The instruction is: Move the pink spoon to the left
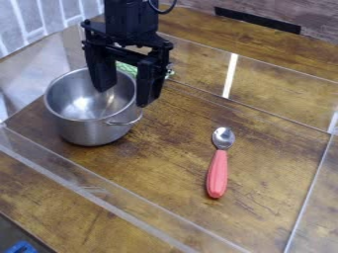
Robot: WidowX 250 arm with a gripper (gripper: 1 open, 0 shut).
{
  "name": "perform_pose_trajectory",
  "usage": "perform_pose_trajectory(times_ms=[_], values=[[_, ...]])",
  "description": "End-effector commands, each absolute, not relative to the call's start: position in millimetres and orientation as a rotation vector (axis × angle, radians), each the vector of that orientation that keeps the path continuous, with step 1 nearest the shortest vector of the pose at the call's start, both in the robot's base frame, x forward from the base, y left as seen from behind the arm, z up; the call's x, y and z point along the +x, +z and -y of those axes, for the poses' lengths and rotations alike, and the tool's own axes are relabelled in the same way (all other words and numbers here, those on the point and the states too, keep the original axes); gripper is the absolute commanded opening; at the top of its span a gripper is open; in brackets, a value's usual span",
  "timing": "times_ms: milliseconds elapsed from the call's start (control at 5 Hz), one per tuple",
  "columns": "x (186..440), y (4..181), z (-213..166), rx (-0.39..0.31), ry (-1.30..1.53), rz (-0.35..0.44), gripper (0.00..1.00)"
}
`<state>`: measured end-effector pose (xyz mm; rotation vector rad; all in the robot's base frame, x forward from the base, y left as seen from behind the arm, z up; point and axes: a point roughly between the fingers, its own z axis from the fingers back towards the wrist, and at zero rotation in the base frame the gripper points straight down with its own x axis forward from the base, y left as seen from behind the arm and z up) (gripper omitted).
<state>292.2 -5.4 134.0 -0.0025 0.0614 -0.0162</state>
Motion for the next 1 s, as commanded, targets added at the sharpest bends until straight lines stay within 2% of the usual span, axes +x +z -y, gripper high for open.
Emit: perform_pose_trajectory(times_ms=[0, 800], values=[[291, 127.7, 7, -0.006, -0.009, -0.077, 1.0], [290, 107.0, 22, -0.015, 0.017, -0.114, 1.0]])
